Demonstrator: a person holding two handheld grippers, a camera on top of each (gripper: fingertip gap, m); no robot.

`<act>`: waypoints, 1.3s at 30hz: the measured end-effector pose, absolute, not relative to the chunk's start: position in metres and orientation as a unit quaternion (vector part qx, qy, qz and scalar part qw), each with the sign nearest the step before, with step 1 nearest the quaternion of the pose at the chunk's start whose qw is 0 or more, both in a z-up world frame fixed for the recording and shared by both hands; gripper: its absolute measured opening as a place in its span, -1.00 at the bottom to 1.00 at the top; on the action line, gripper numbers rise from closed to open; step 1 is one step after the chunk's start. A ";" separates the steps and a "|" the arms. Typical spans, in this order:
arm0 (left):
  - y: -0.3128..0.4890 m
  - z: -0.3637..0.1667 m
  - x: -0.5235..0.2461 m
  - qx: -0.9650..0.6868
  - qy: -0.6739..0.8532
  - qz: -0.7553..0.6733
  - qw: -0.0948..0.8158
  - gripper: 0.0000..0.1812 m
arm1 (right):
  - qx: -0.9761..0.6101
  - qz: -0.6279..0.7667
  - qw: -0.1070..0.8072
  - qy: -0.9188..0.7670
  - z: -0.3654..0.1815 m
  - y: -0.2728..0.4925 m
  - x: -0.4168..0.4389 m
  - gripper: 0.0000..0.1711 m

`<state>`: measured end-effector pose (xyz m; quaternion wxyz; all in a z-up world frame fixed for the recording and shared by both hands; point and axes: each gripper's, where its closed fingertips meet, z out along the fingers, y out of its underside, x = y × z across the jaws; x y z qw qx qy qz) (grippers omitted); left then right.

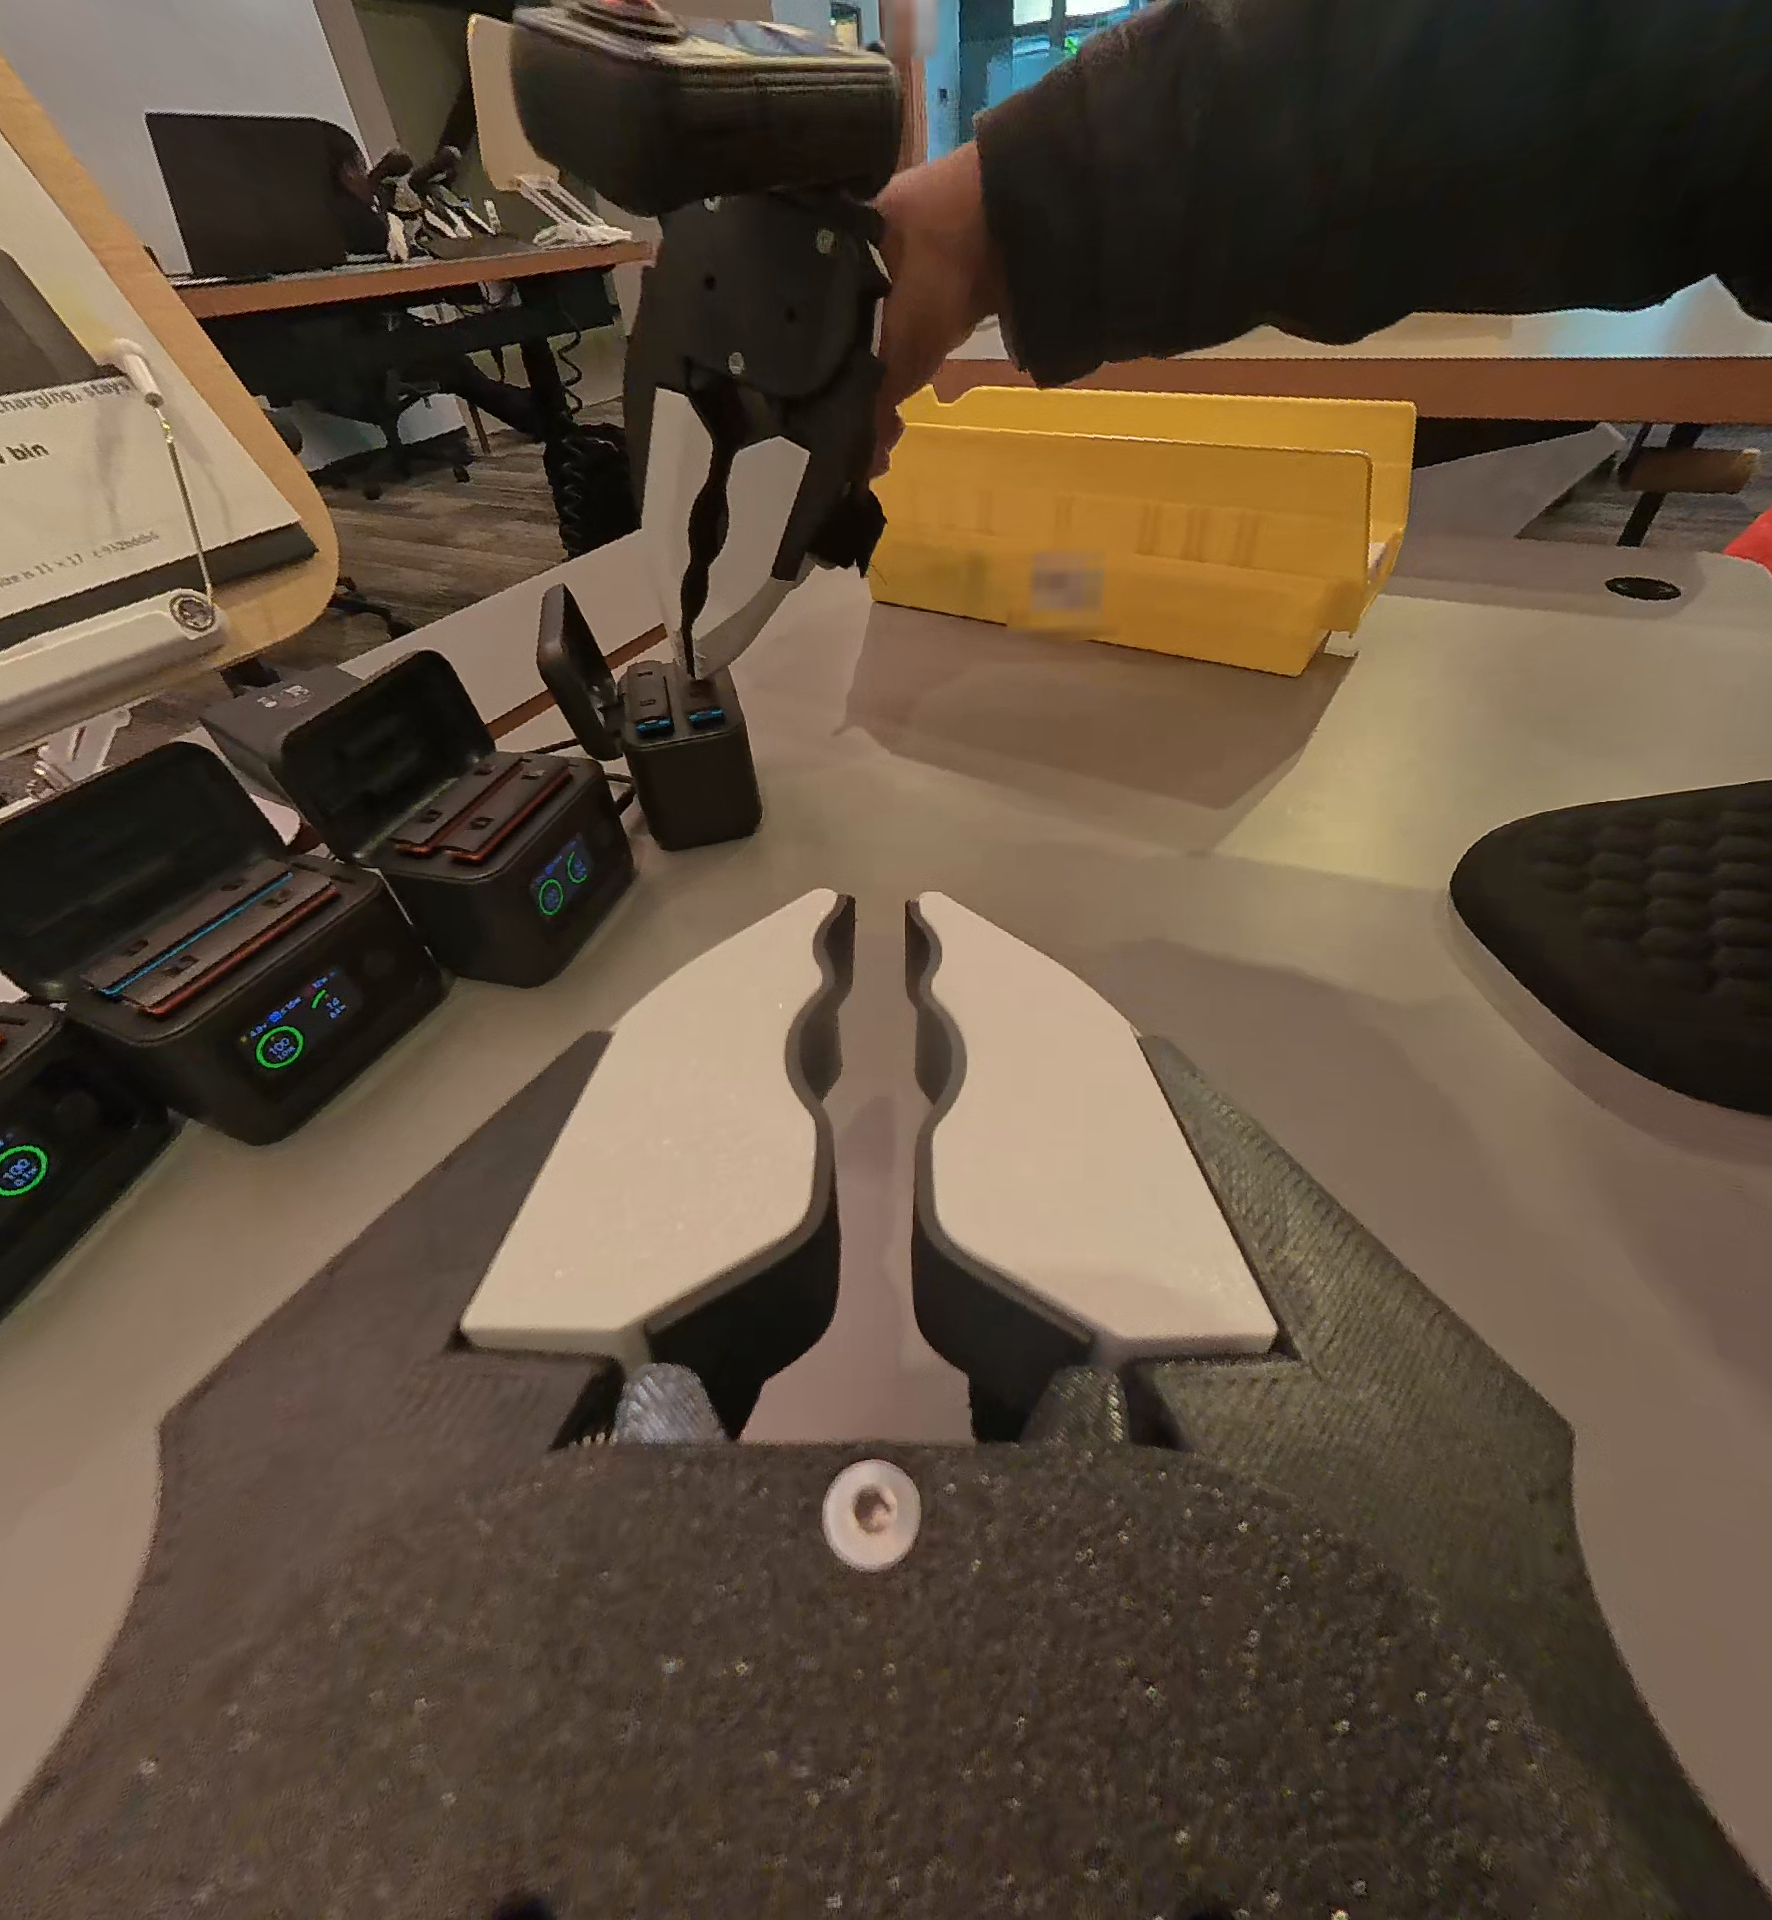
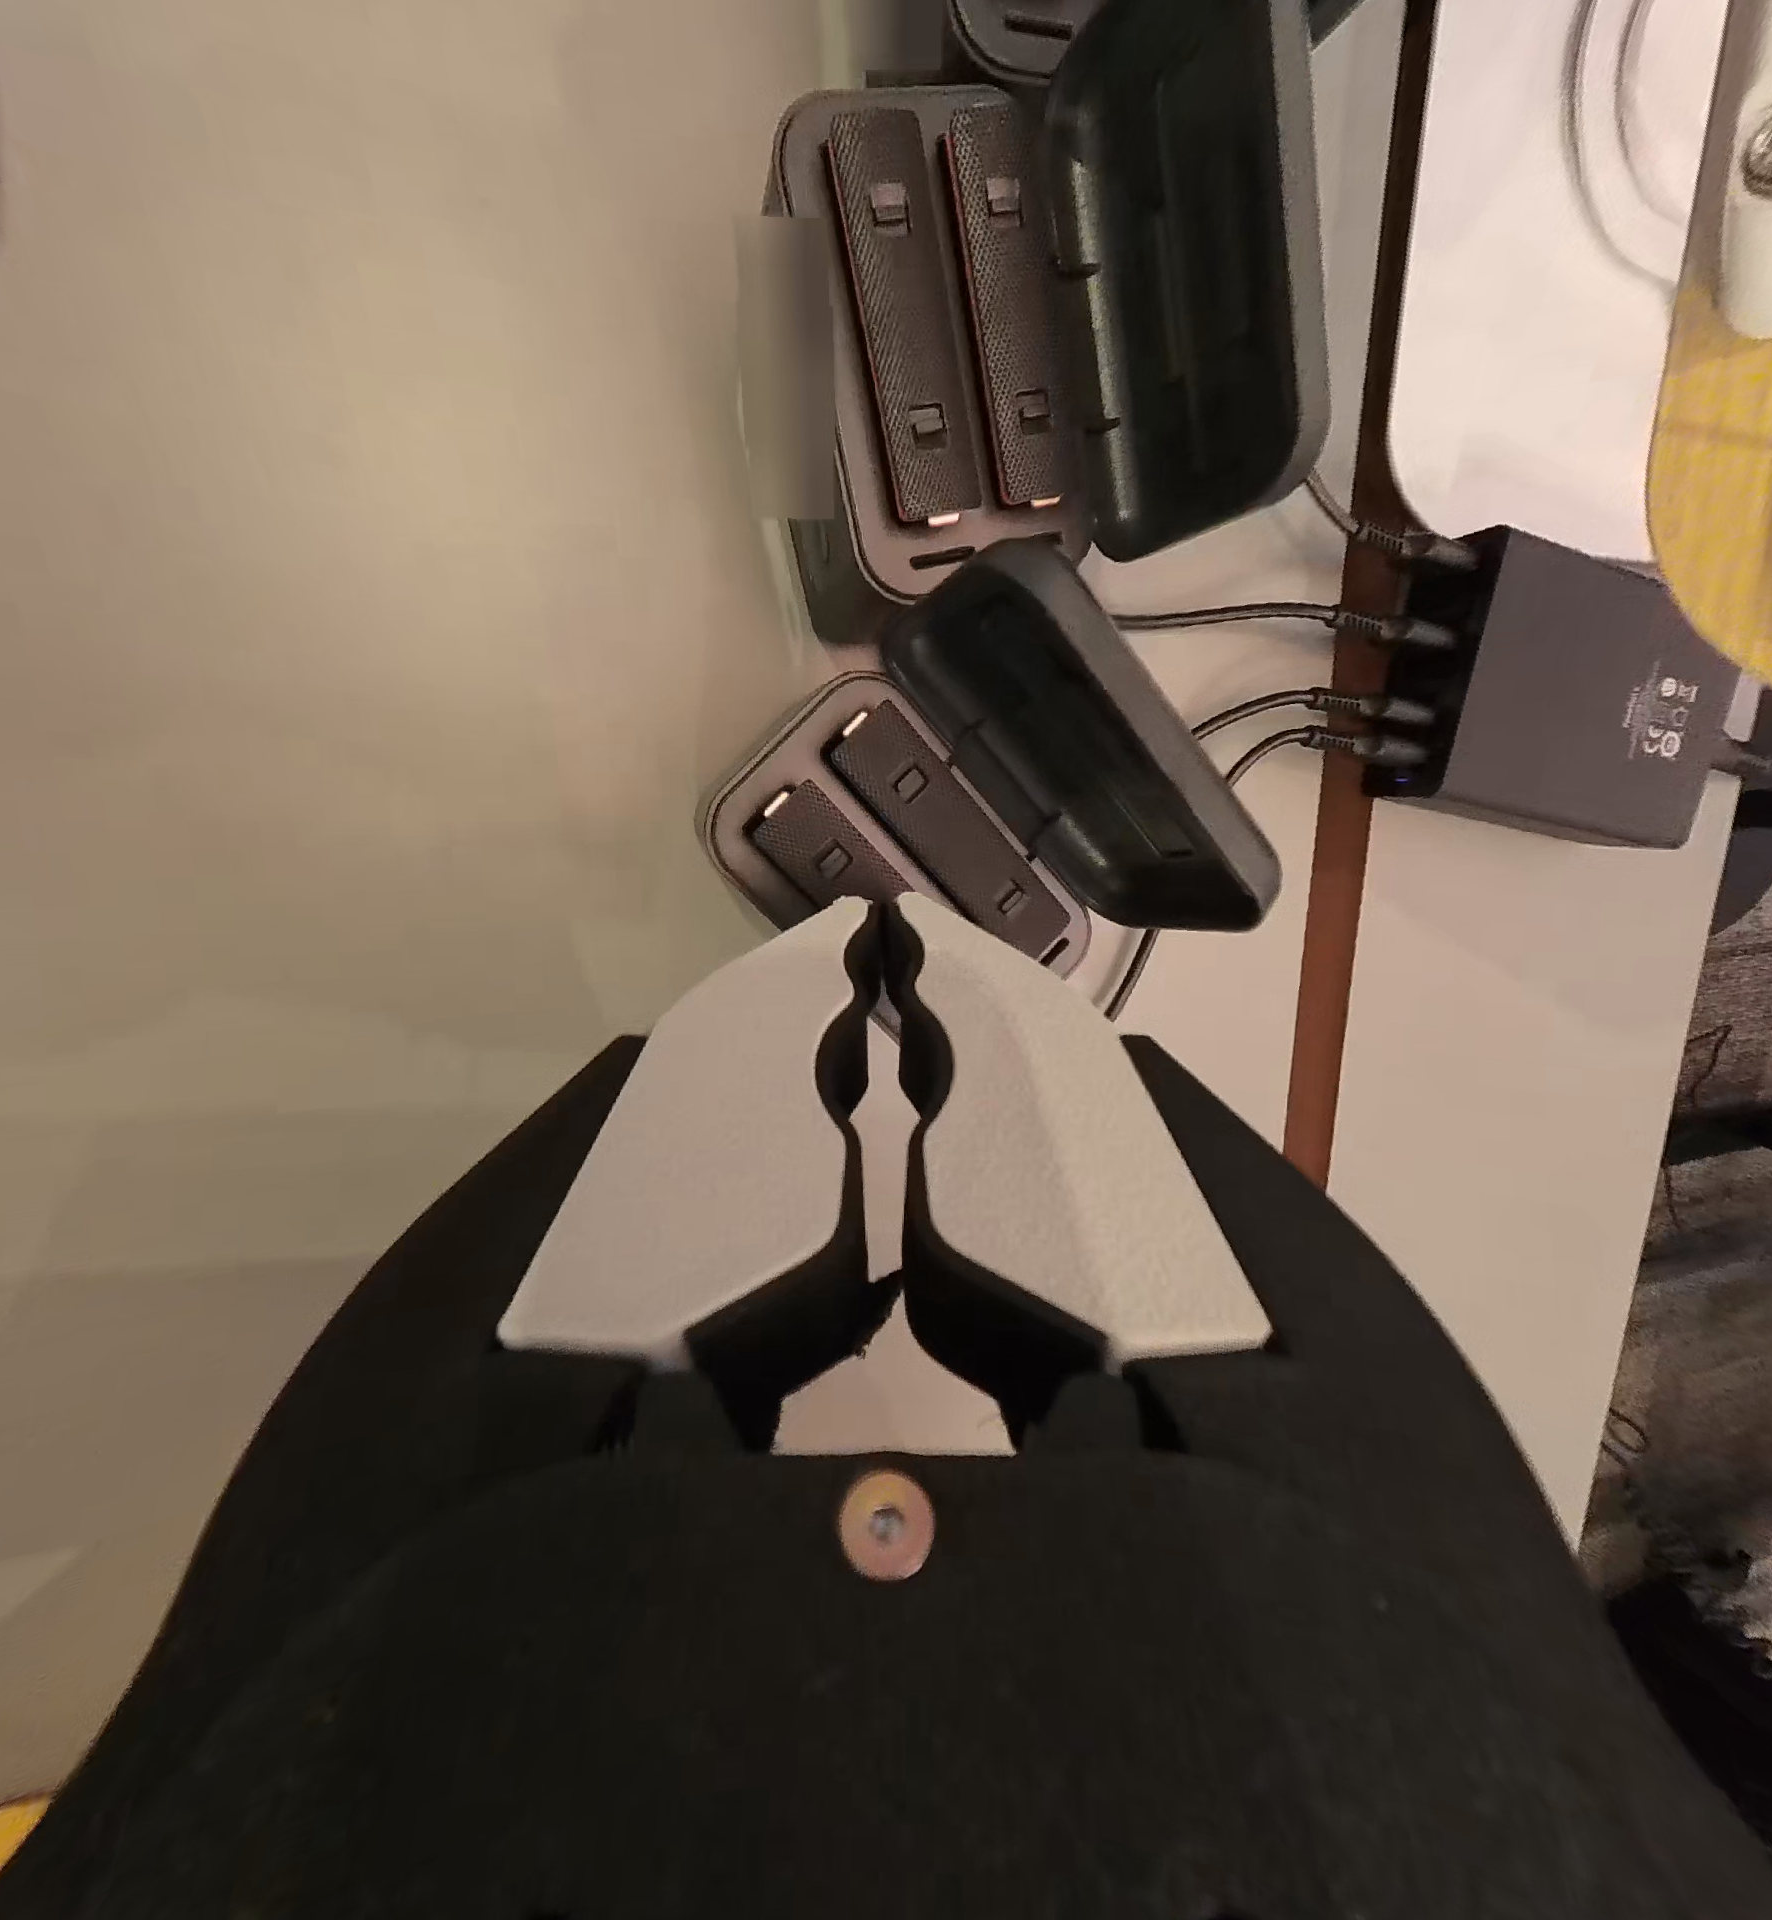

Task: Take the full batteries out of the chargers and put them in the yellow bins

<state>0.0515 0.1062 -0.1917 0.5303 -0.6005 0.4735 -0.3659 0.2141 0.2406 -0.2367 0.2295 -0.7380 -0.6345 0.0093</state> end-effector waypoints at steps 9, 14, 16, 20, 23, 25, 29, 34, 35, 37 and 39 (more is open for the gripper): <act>0.104 -0.196 0.054 -0.603 0.479 -0.366 0.523 -0.91 | -0.730 -0.015 0.125 -0.671 -0.239 0.239 0.214 -1.00; 0.105 -0.196 0.053 -0.604 0.477 -0.368 0.522 -0.91 | -0.720 -0.031 0.108 -0.685 -0.239 0.239 0.214 -1.00; 0.105 -0.196 0.053 -0.605 0.476 -0.369 0.521 -0.91 | -0.717 -0.034 0.119 -0.686 -0.238 0.239 0.214 -1.00; 0.105 -0.197 0.054 -0.605 0.477 -0.369 0.520 -0.91 | -0.729 -0.019 0.195 -0.656 -0.222 0.253 0.204 -1.00; 0.105 -0.198 0.053 -0.606 0.477 -0.368 0.520 -0.91 | -0.739 -0.021 0.239 -0.629 -0.217 0.268 0.202 -1.00; 0.105 -0.198 0.053 -0.606 0.476 -0.367 0.520 -0.91 | -0.741 -0.015 0.242 -0.627 -0.222 0.268 0.200 -1.00; 0.105 -0.198 0.053 -0.607 0.477 -0.367 0.520 -0.91 | -0.740 -0.018 0.239 -0.629 -0.229 0.266 0.200 -1.00; 0.106 -0.199 0.053 -0.607 0.478 -0.365 0.520 -0.92 | -0.734 -0.029 0.233 -0.638 -0.236 0.265 0.201 -1.00; 0.106 -0.199 0.053 -0.607 0.478 -0.365 0.520 -0.92 | -0.731 -0.031 0.233 -0.640 -0.236 0.265 0.201 -1.00; 0.106 -0.199 0.053 -0.607 0.478 -0.365 0.520 -0.92 | -0.726 -0.038 0.232 -0.646 -0.236 0.265 0.201 -1.00; 0.106 -0.199 0.053 -0.608 0.479 -0.363 0.519 -0.92 | -0.715 -0.053 0.231 -0.658 -0.236 0.265 0.201 -1.00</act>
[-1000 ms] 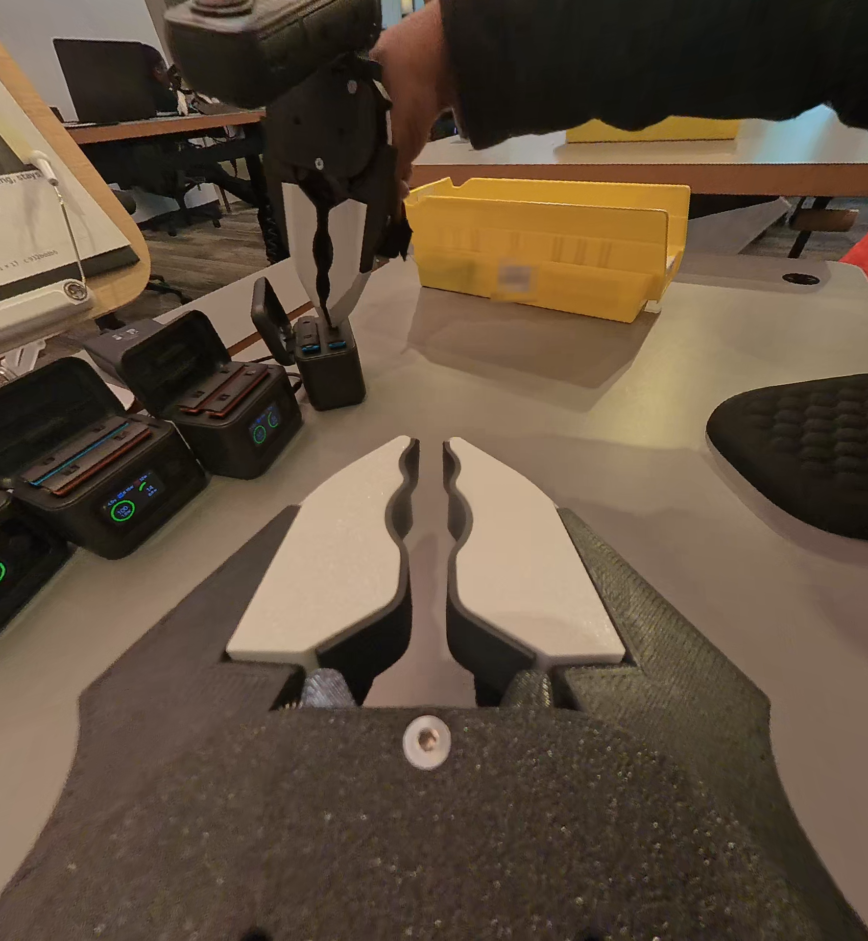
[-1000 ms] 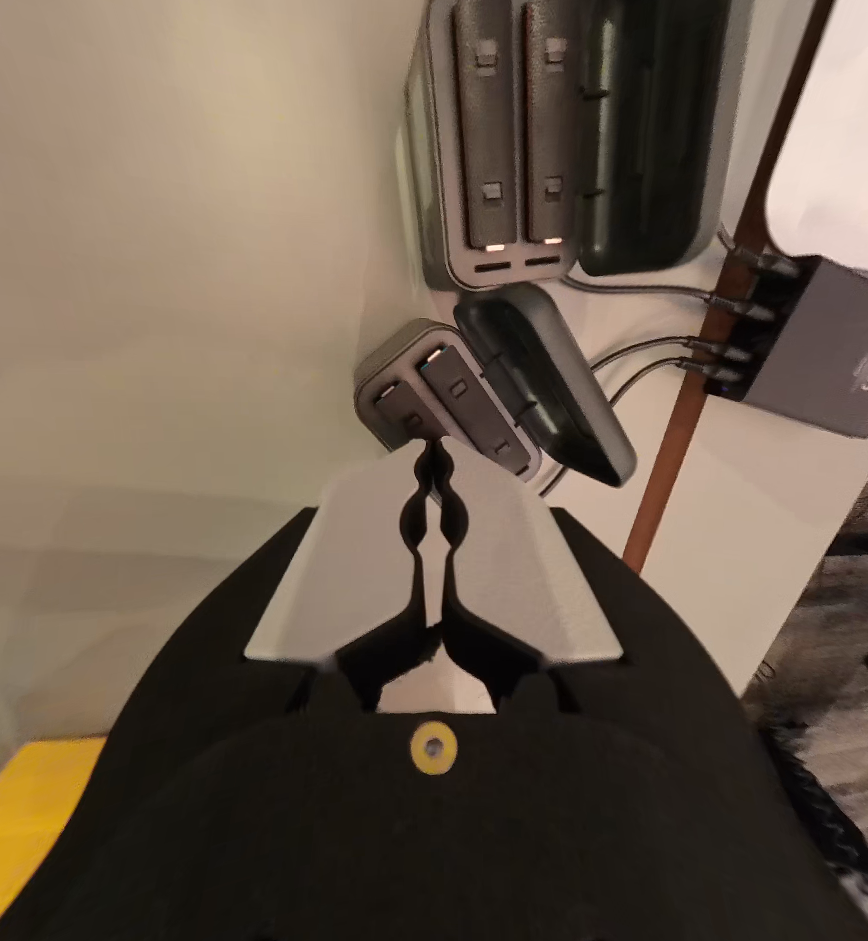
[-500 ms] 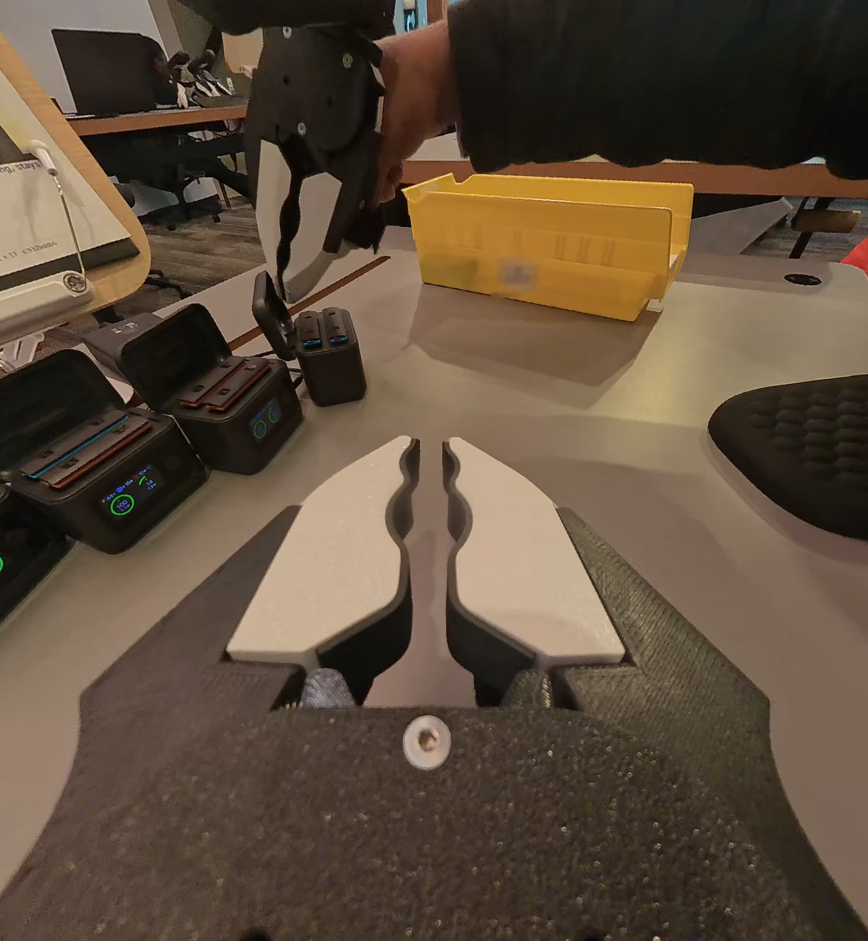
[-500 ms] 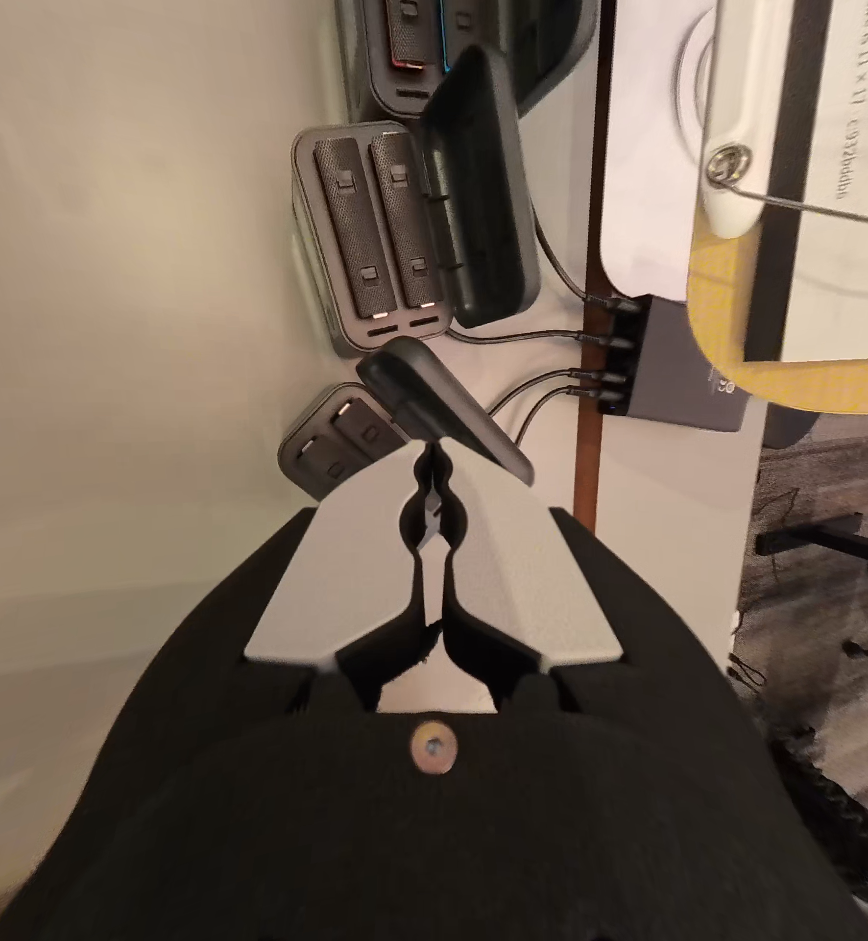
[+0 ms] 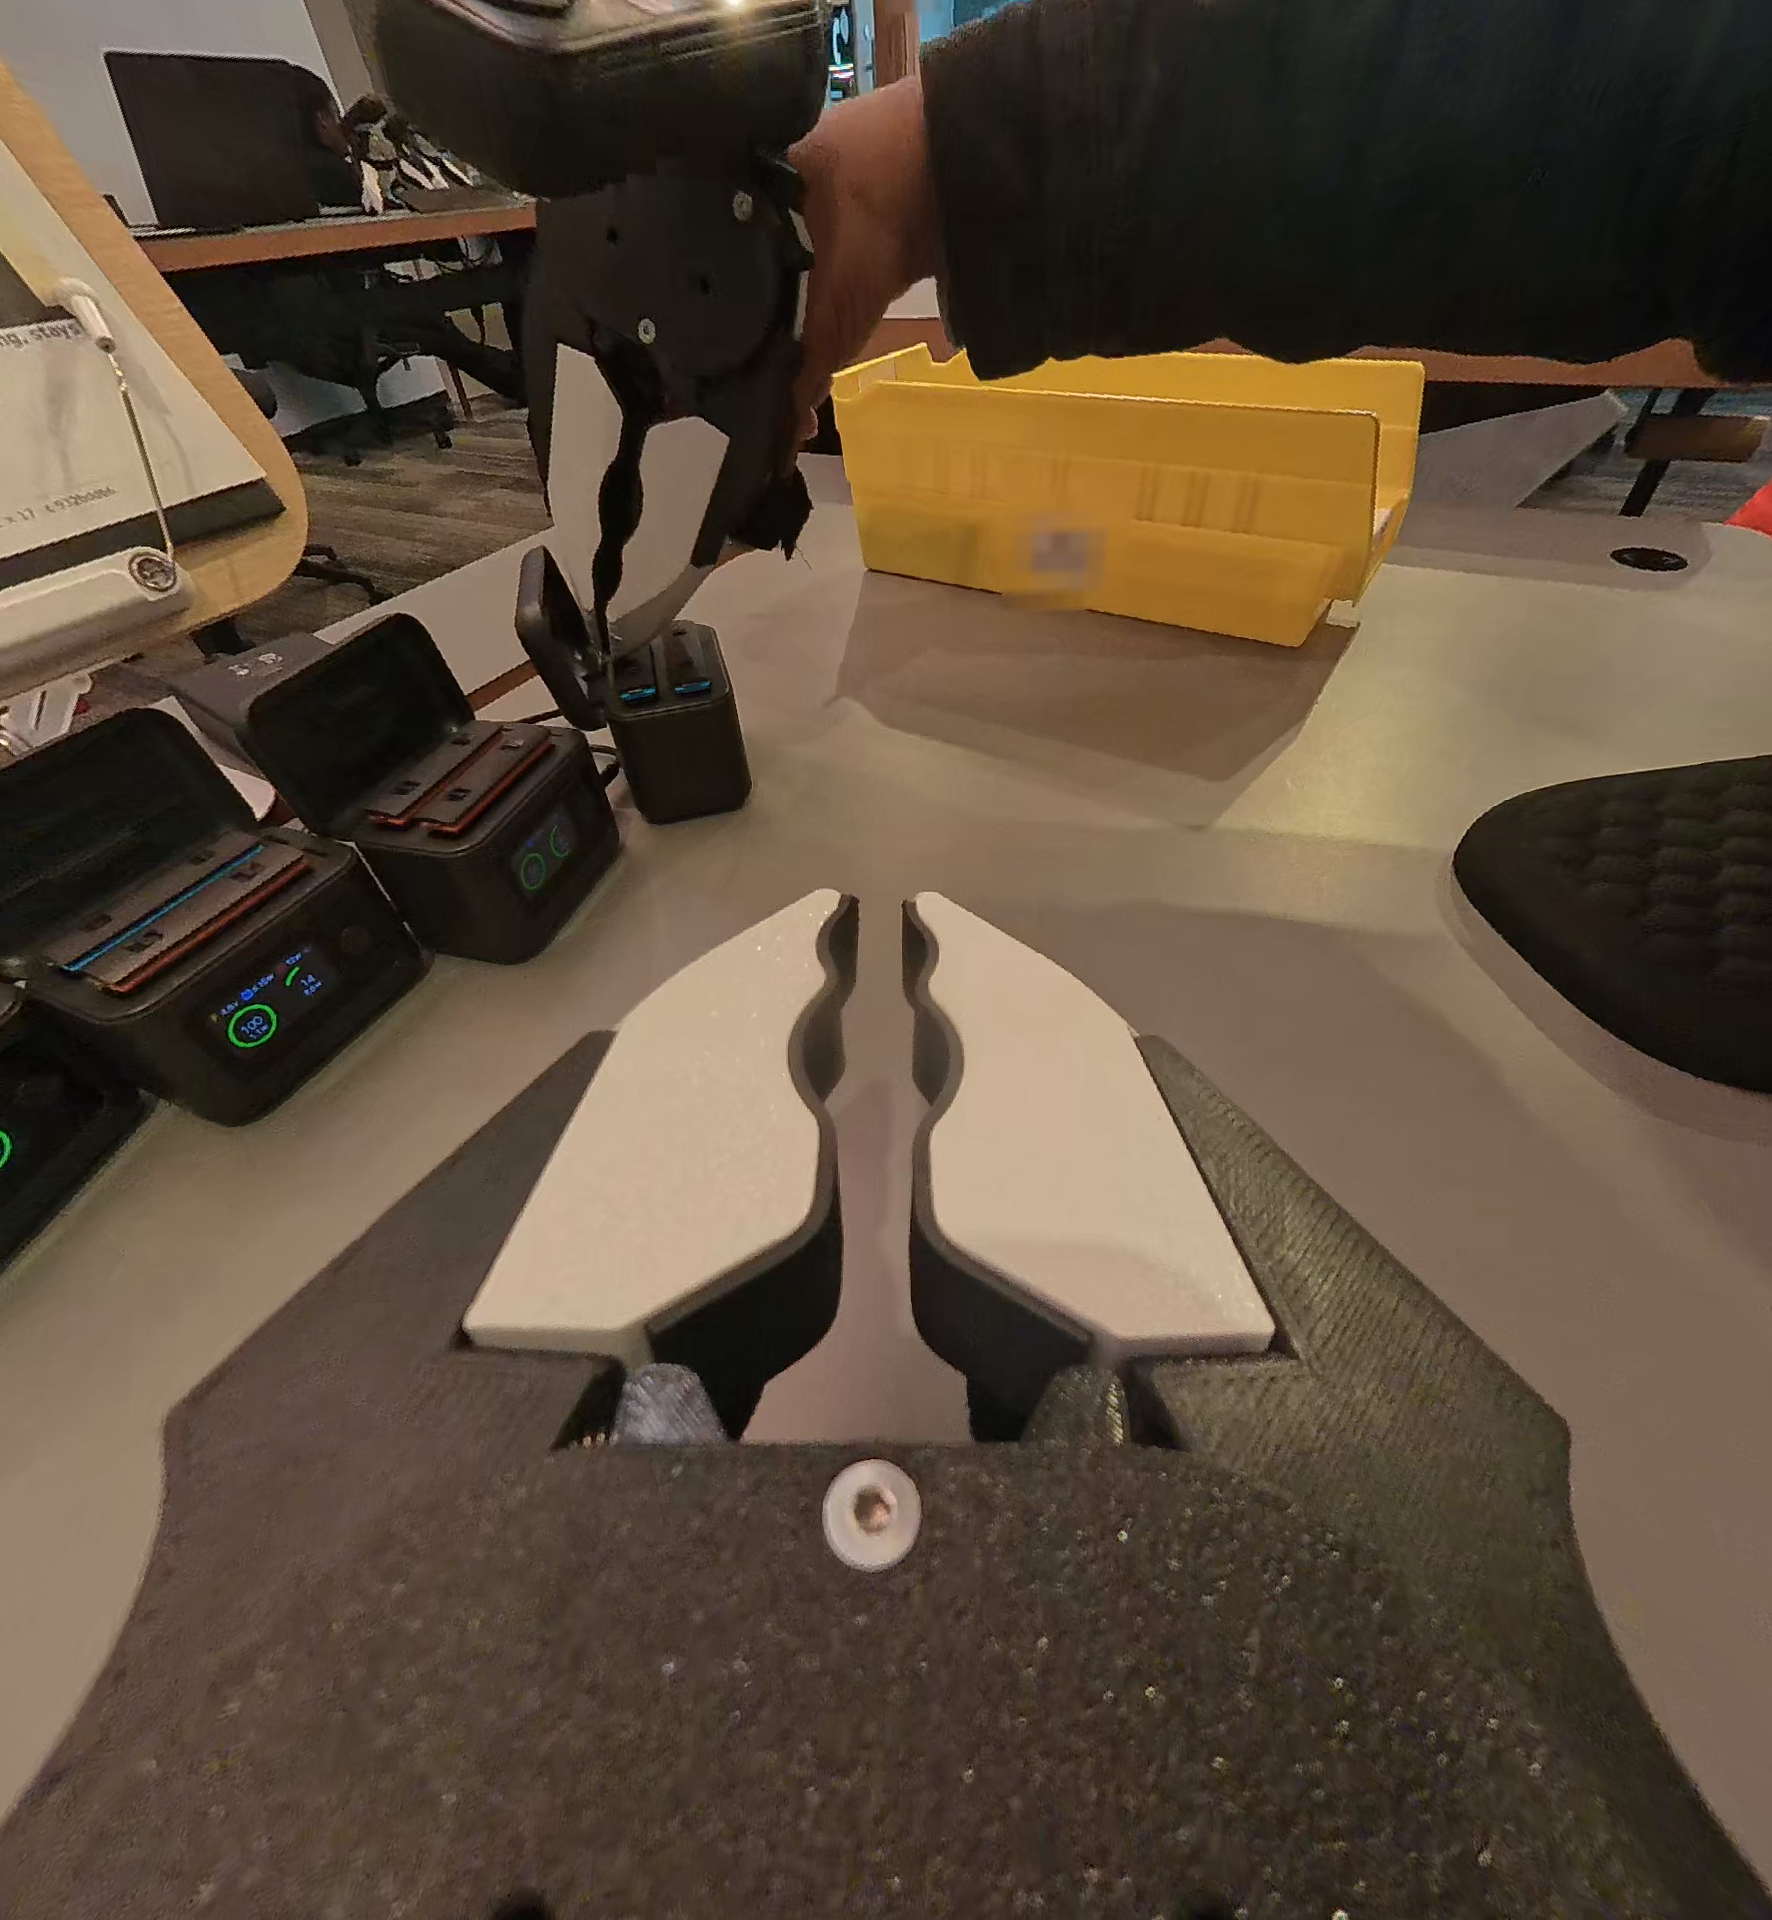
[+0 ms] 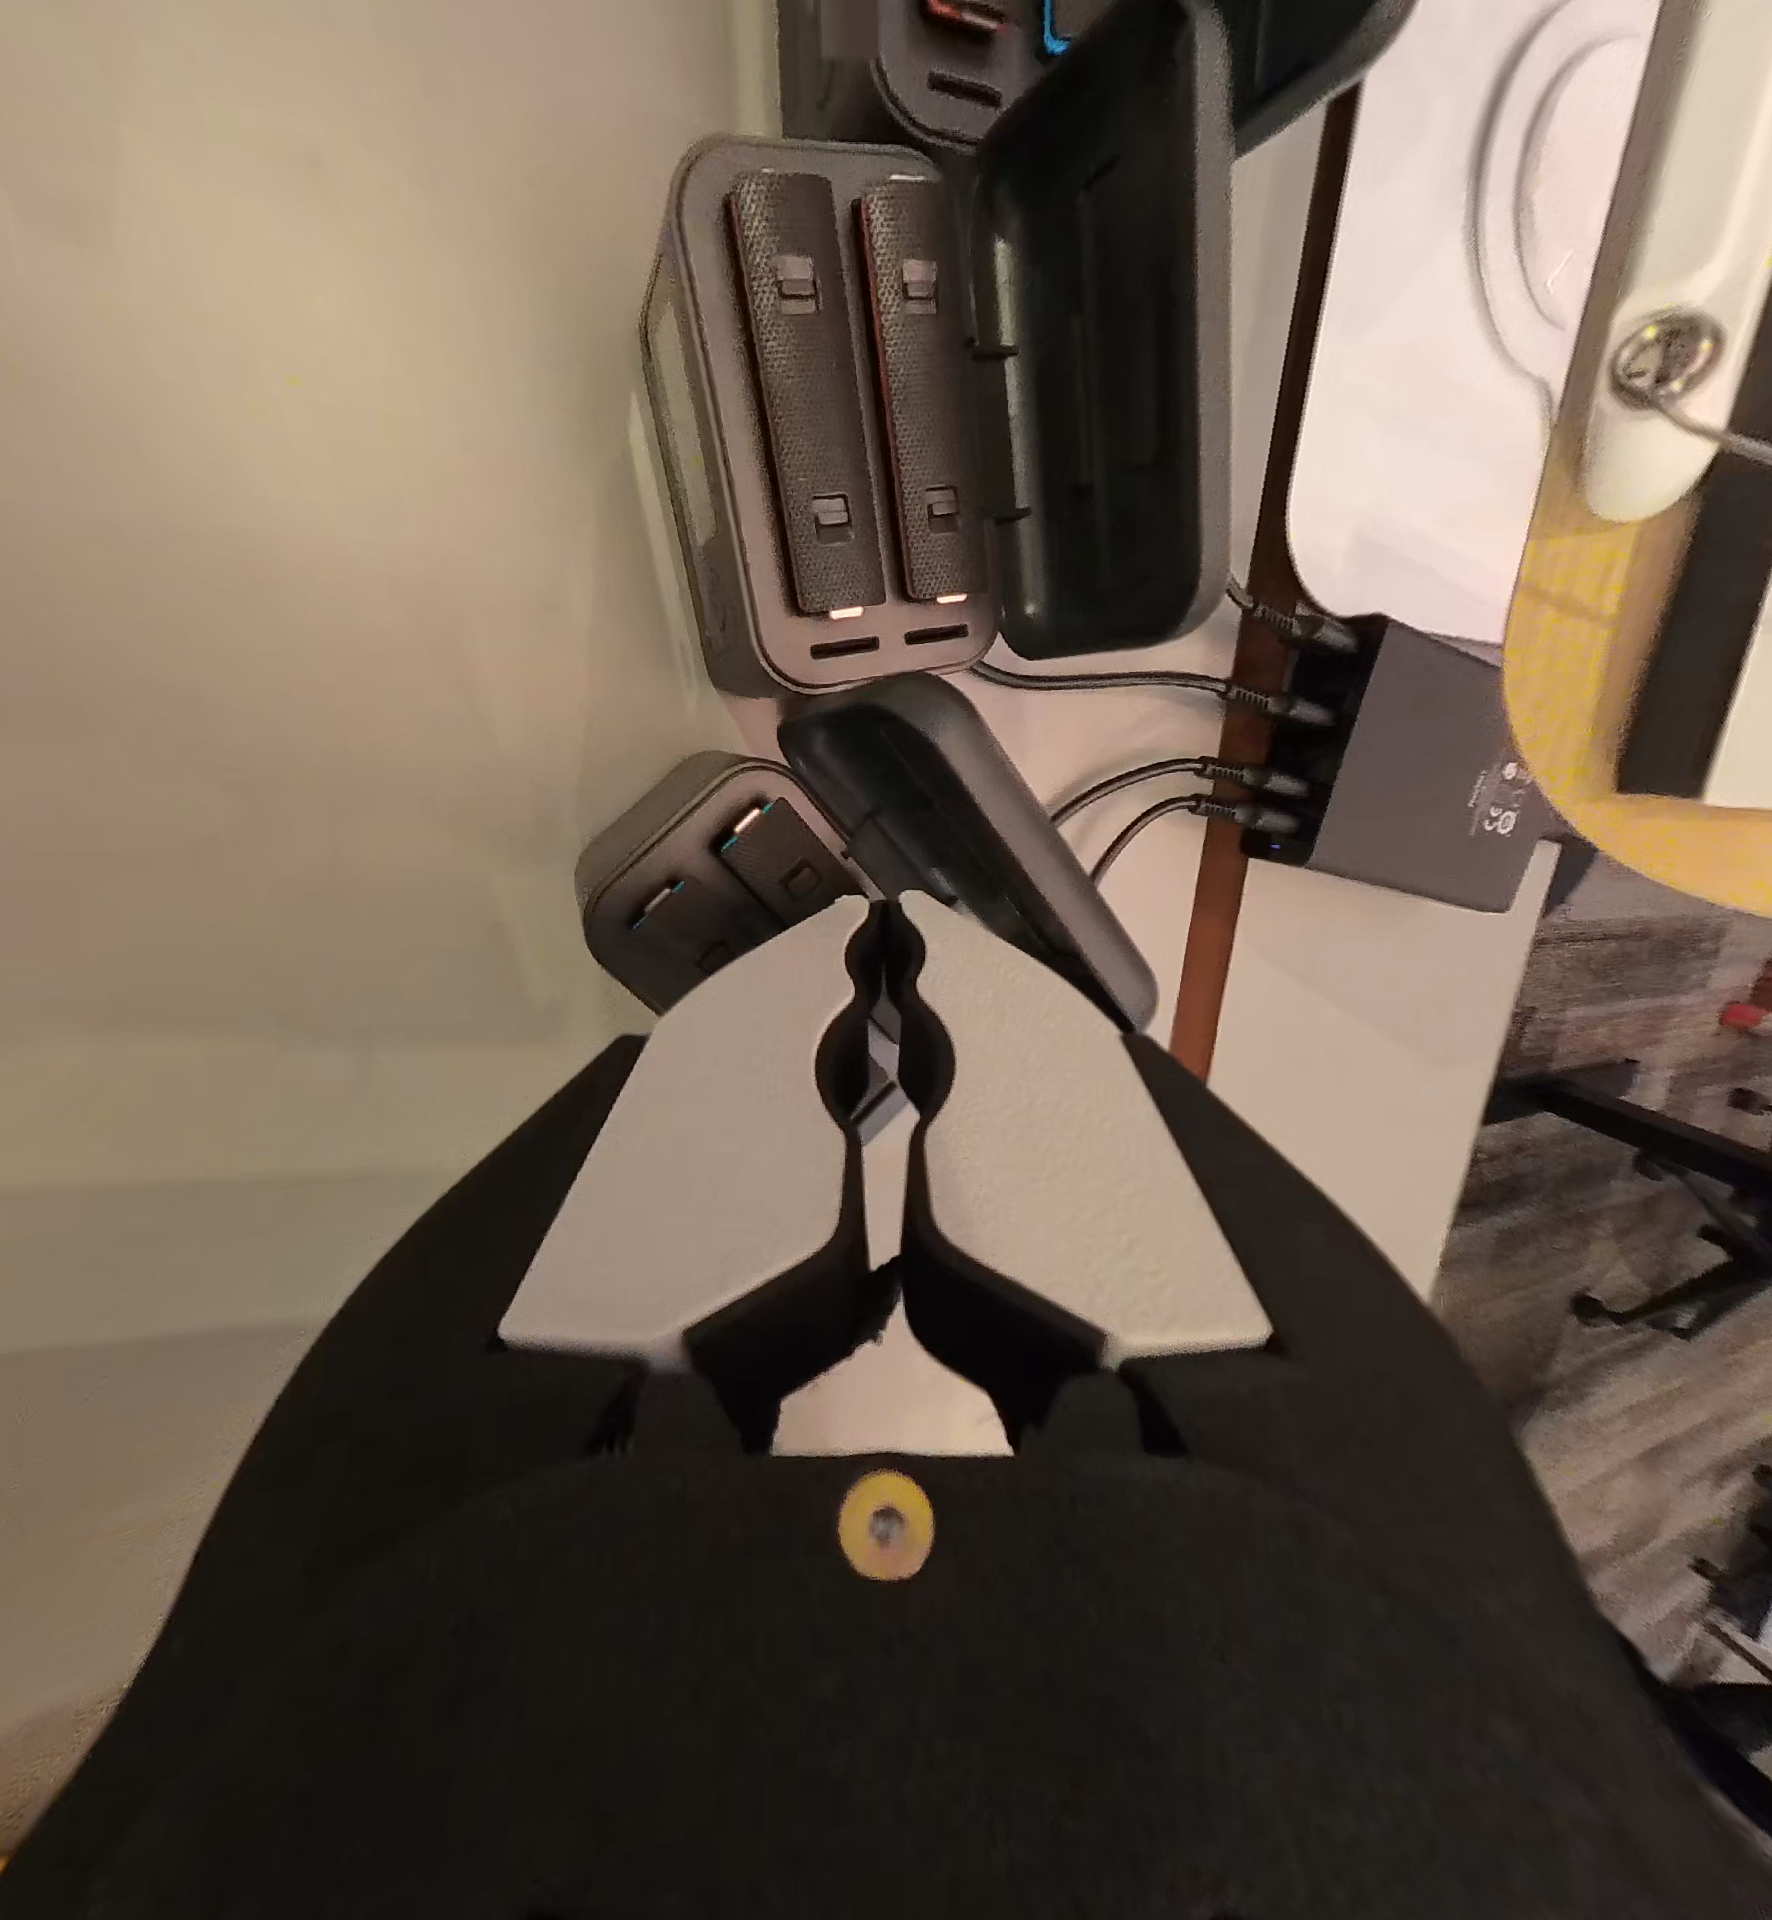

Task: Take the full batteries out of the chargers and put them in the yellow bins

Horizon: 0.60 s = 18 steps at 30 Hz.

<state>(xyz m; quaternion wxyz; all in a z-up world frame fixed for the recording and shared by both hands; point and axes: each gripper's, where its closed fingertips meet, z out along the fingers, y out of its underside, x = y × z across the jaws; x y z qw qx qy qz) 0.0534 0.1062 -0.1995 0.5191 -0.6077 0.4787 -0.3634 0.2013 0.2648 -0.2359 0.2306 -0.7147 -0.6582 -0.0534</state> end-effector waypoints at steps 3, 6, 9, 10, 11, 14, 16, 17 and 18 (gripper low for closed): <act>0.107 -0.199 0.053 -0.608 0.478 -0.362 0.521 -0.92 | -0.694 -0.084 0.234 -0.676 -0.236 0.265 0.201 -1.00; 0.108 -0.198 0.052 -0.608 0.477 -0.360 0.523 -0.92 | -0.666 -0.118 0.243 -0.696 -0.236 0.264 0.200 -1.00; 0.108 -0.198 0.052 -0.608 0.476 -0.362 0.522 -0.92 | -0.659 -0.138 0.251 -0.695 -0.236 0.264 0.200 -1.00; 0.107 -0.199 0.053 -0.609 0.476 -0.362 0.521 -0.92 | -0.666 -0.138 0.256 -0.687 -0.235 0.265 0.200 -1.00; 0.107 -0.199 0.053 -0.609 0.477 -0.362 0.520 -0.92 | -0.675 -0.135 0.264 -0.675 -0.235 0.265 0.200 -1.00; 0.107 -0.198 0.052 -0.609 0.475 -0.363 0.522 -0.92 | -0.713 -0.090 0.369 -0.590 -0.204 0.267 0.193 -1.00; 0.109 -0.197 0.051 -0.611 0.469 -0.364 0.524 -0.92 | -0.737 -0.031 0.477 -0.478 -0.160 0.268 0.189 -1.00; 0.112 -0.196 0.050 -0.612 0.464 -0.363 0.528 -0.92 | -0.741 0.004 0.531 -0.411 -0.136 0.265 0.190 -1.00; 0.115 -0.194 0.048 -0.615 0.457 -0.357 0.534 -0.93 | -0.742 0.034 0.576 -0.342 -0.115 0.259 0.195 -1.00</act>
